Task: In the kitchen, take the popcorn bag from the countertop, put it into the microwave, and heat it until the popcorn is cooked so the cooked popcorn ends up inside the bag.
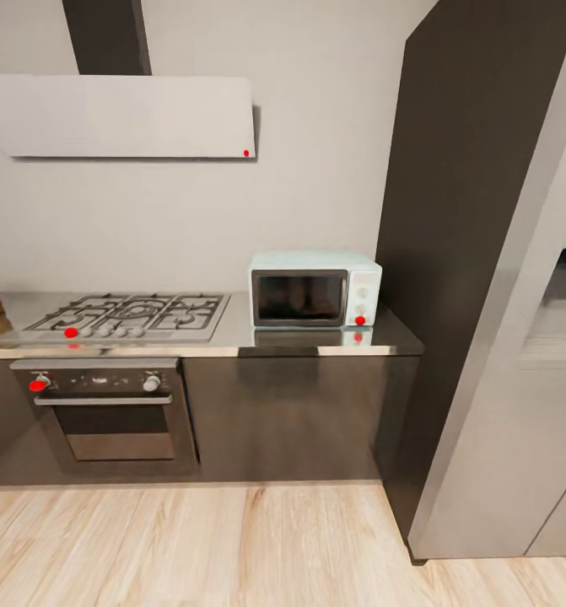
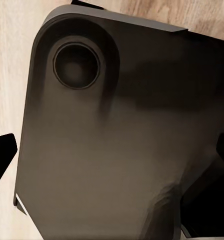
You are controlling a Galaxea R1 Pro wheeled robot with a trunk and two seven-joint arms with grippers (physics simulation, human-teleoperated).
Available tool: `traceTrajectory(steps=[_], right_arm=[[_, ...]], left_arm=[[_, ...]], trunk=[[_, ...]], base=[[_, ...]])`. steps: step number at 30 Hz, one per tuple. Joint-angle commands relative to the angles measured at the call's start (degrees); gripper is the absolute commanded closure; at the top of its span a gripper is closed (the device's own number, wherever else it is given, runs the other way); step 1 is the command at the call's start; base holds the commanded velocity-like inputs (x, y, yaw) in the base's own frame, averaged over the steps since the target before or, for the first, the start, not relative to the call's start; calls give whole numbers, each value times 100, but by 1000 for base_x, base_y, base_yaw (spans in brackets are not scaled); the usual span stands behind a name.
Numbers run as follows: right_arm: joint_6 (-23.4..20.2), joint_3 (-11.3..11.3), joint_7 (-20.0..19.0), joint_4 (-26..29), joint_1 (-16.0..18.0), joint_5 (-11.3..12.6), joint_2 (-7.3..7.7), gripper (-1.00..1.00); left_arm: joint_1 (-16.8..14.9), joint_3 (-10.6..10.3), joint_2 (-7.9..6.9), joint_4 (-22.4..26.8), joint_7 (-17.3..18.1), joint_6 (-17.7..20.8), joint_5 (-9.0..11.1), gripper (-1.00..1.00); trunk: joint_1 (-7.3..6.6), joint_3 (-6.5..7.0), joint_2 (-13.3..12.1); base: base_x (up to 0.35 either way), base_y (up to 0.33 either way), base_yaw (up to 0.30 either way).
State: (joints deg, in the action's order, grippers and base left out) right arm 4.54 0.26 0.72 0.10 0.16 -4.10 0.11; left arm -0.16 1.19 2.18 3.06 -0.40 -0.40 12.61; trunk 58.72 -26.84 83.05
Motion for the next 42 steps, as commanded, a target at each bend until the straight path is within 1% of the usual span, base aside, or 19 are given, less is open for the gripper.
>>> traceTrajectory(steps=[1,17,21,25,28,30,31,32,33,35,36,37,39,40,41,42], right_arm=[[13,-2,7,-1,2,-44,3,-100],[3,1,1,1,2,-47,-2,-100],[18,4,-1,3,2,-56,17,-100],[-17,21,-12,9,2,-79,-17,-100],[-14,3,-58,77,2,-89,-25,-100],[-10,-5,-79,267,2,-90,-27,-100],[-21,-4,-86,434,2,-90,-28,-100],[-54,-1,-93,856,2,-90,-26,-100],[-93,-1,-98,1083,2,-90,-24,-100],[-366,3,-103,1736,2,-93,-21,-100],[-586,3,-104,2072,2,-92,-20,-100],[-1041,2,-106,2663,2,-89,-20,-100],[-2208,2,-106,4049,2,-81,-20,-100],[-2619,2,-107,4534,2,-78,-20,-100],[-3206,1,-107,5260,2,-75,-20,-100],[-3572,1,-107,5739,2,-70,-20,-100]], left_arm=[[-2,10,3,1,-4,-4,31,-100],[-2,11,6,1,-4,-4,31,-100],[-2,12,4,1,-10,-4,31,-100],[-2,12,2,1,-12,-4,31,-100],[-2,12,1,1,-12,-4,37,-100],[-2,12,5,3,-12,-4,36,-100],[-2,12,7,2,-12,-4,34,-100],[-2,12,9,2,-12,-4,32,-100],[-2,14,9,2,-12,-4,33,-100],[-2,13,10,3,-12,-4,32,-100],[-2,16,10,2,-12,-6,31,-100],[-2,18,10,2,-12,-27,31,-100],[-2,20,10,2,-12,-147,33,-100],[-2,21,10,2,-12,-178,34,-100],[-2,21,10,2,-12,-206,37,-100],[-2,21,10,1,-12,-219,38,-100]], trunk=[[0,-5,3],[0,-5,3],[0,-5,3],[0,-5,3],[0,-5,3],[0,-5,3],[0,-5,3],[0,-5,3],[0,-5,3],[0,-5,3],[0,-5,3],[0,-5,3],[0,-5,3],[0,-5,3],[0,-5,3],[0,-5,3]], base=[[117,0,0],[310,0,0],[314,0,0],[262,0,0],[121,0,0],[28,0,0],[14,0,0],[6,0,0],[4,0,0],[2,0,0],[0,0,0],[0,0,0],[0,0,0],[0,0,0],[0,0,0],[0,0,0]])
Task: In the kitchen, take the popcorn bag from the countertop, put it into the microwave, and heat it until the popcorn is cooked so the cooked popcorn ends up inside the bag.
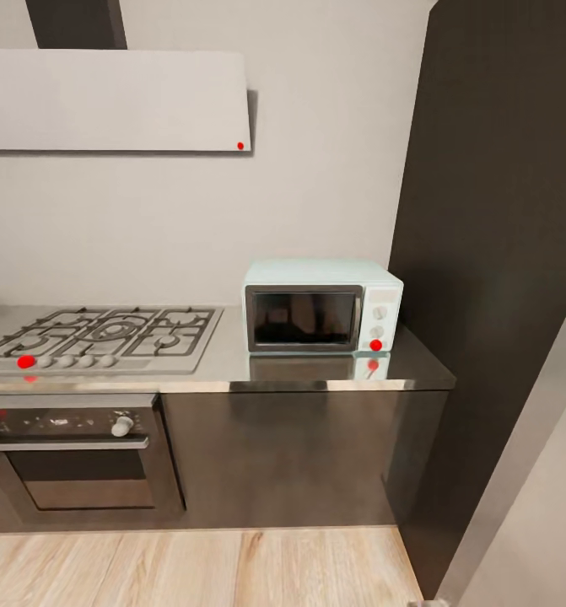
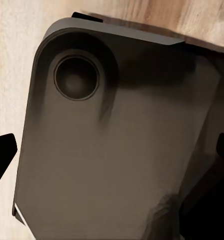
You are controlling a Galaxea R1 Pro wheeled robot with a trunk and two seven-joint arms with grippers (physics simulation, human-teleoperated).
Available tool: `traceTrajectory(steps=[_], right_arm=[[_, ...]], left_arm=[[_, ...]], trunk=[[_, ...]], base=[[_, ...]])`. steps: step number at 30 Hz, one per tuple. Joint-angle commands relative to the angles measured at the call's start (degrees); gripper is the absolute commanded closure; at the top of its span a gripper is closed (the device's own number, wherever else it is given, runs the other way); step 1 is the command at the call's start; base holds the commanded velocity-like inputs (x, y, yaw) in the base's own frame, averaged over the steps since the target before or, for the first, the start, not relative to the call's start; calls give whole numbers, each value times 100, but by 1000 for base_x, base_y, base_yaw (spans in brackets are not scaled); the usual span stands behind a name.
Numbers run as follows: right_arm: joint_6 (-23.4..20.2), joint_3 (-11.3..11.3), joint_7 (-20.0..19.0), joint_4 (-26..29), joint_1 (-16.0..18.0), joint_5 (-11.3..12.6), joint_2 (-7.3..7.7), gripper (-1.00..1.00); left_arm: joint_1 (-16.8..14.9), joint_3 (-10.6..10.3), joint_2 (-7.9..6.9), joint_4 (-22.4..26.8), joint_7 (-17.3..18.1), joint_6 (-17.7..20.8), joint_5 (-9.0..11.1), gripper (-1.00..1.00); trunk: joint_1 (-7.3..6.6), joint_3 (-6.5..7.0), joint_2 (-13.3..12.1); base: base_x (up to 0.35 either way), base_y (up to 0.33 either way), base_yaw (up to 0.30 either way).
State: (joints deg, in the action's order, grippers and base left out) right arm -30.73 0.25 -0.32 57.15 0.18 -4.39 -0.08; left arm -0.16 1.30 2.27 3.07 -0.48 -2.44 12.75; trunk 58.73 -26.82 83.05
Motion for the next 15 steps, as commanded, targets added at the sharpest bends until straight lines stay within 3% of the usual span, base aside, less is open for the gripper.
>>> traceTrajectory(steps=[1,2,4,6,7,10,11,15], right_arm=[[-865,2,-4,1151,0,-20,-1,-100],[-1267,5,-4,1724,3,-8,-1,-100],[-1656,10,-4,2346,14,-3,-14,-100],[-1928,80,0,2824,154,-18,-143,-100],[-2151,125,3,2978,460,-29,-247,-100],[-2664,145,5,3055,1127,-27,-311,-100],[-2888,148,5,3069,1546,-23,-327,-100],[-2927,150,5,3108,2599,5,-341,-100]], left_arm=[[-2,10,1,0,-5,-30,26,-100],[-2,11,1,0,-5,-32,26,-100],[-2,11,1,0,-5,-35,25,-100],[-2,11,2,0,-5,-37,24,-100],[-2,11,2,0,-5,-37,22,-100],[-2,11,3,0,-5,-37,19,-100],[-2,11,2,0,-5,-37,18,-100],[-2,11,5,7,0,-38,17,-100]], trunk=[[0,-6,3],[0,-6,3],[0,-6,3],[0,-6,3],[0,-6,3],[0,-6,3],[0,-6,3],[0,-6,3]], base=[[0,0,0],[0,0,0],[0,0,0],[0,0,0],[0,0,0],[0,0,0],[0,0,0],[0,0,0]])
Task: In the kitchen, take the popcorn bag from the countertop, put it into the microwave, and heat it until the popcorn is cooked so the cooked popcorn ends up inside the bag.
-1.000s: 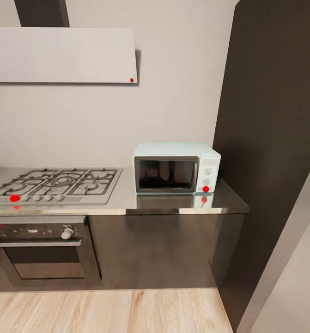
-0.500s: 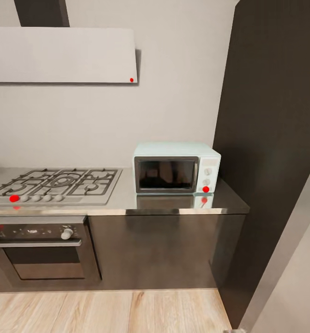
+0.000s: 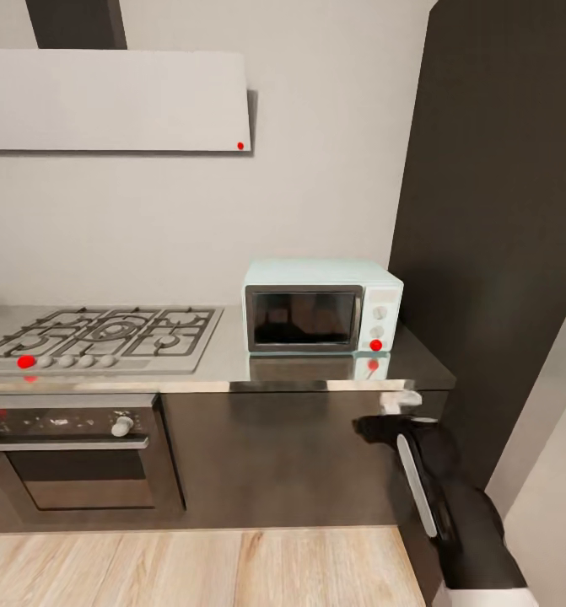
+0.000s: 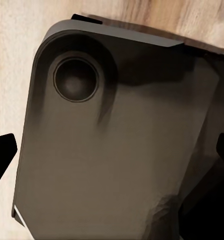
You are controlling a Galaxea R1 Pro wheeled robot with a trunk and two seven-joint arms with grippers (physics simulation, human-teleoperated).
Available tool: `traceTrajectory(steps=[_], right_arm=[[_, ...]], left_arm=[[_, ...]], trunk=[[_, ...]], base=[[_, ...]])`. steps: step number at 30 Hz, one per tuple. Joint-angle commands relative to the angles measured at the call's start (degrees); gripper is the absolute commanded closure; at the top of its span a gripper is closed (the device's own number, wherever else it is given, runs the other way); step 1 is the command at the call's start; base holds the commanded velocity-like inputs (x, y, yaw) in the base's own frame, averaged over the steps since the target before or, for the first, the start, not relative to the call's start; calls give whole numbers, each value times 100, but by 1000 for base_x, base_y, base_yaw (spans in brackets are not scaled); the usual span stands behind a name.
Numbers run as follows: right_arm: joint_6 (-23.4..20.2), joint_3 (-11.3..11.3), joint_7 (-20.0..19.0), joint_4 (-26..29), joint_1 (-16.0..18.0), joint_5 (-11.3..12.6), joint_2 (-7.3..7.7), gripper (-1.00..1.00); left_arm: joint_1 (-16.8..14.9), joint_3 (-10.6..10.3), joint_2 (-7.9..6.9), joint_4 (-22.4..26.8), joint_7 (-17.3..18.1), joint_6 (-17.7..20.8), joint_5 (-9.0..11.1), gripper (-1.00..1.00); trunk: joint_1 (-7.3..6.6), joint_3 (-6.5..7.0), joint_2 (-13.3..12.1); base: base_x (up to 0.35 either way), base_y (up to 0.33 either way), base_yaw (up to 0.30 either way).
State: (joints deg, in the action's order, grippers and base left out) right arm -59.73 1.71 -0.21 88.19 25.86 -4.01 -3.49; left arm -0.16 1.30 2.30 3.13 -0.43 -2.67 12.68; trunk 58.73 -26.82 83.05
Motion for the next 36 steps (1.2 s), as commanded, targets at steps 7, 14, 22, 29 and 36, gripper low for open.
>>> traceTrajectory(steps=[7,14,22,29,36], right_arm=[[-27,5,58,148,1311,-3,-99,-100],[27,12,91,128,1377,-62,-218,-100],[485,-8,210,106,1378,-97,-265,-100],[1719,-52,204,-655,1302,-19,-240,-100],[2219,-56,406,-1073,1299,0,-248,-100]], left_arm=[[-1,11,7,3,-1,-6,24,-100],[-1,3,8,3,19,-5,16,-100],[-1,11,16,10,26,-5,24,-100],[-1,3,16,5,25,-5,24,-100],[-1,9,16,3,26,-6,24,-100]], trunk=[[0,-7,3],[0,-7,3],[0,-7,3],[0,-7,3],[0,-7,3]], base=[[0,0,0],[0,0,0],[0,0,0],[48,0,0],[281,0,0]])
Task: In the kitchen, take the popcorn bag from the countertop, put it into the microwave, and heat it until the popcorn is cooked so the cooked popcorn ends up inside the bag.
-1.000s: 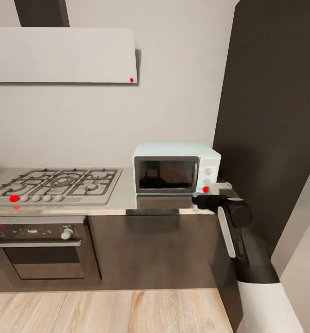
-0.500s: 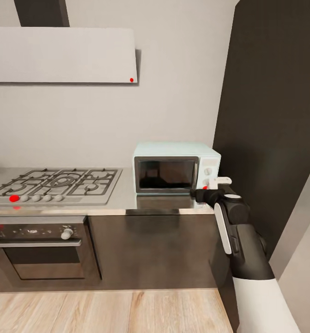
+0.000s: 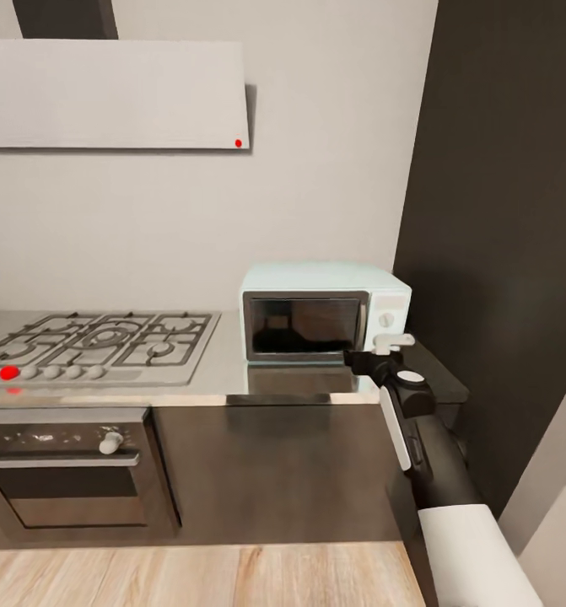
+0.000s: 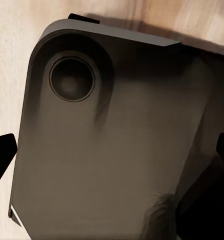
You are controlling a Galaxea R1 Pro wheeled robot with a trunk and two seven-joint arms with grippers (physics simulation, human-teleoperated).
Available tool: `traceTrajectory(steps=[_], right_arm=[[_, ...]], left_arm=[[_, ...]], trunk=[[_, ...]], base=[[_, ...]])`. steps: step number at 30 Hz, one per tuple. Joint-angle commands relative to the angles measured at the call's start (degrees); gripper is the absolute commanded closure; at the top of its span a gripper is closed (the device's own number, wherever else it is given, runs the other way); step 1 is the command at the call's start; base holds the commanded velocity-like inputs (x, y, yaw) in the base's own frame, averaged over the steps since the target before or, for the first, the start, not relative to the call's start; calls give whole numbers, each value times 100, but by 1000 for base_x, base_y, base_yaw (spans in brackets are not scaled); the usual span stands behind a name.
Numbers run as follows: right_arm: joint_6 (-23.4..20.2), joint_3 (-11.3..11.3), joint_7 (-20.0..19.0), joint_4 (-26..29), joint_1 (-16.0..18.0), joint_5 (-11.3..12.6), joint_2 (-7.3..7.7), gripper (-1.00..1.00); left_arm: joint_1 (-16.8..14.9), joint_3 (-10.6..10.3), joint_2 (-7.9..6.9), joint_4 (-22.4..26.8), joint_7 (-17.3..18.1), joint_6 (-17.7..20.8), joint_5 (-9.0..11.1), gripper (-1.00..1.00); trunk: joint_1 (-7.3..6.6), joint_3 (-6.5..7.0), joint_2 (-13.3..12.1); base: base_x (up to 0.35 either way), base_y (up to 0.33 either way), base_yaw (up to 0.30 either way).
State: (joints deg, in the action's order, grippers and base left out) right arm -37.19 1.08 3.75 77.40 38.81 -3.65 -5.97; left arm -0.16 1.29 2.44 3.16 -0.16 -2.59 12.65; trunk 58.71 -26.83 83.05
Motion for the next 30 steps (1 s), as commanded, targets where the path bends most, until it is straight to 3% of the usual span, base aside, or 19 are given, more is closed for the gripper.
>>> traceTrajectory(steps=[1,11,26,30], right_arm=[[-30,7,81,-4,4,-29,1,-100],[-11,-2,620,-47,4,-11,15,-100],[-6,1,592,-214,4,1,18,-100],[-7,-1,432,-217,4,1,48,-100]], left_arm=[[-2,11,2,2,-2,-14,27,-100],[-2,12,2,5,-2,-13,27,-100],[-2,9,-6,8,-2,-22,28,-100],[-2,10,1,9,-14,-22,27,-100]], trunk=[[2,-6,3],[2,-6,3],[2,-6,3],[2,-6,3]], base=[[152,0,0],[12,0,0],[8,0,0],[6,0,0]])
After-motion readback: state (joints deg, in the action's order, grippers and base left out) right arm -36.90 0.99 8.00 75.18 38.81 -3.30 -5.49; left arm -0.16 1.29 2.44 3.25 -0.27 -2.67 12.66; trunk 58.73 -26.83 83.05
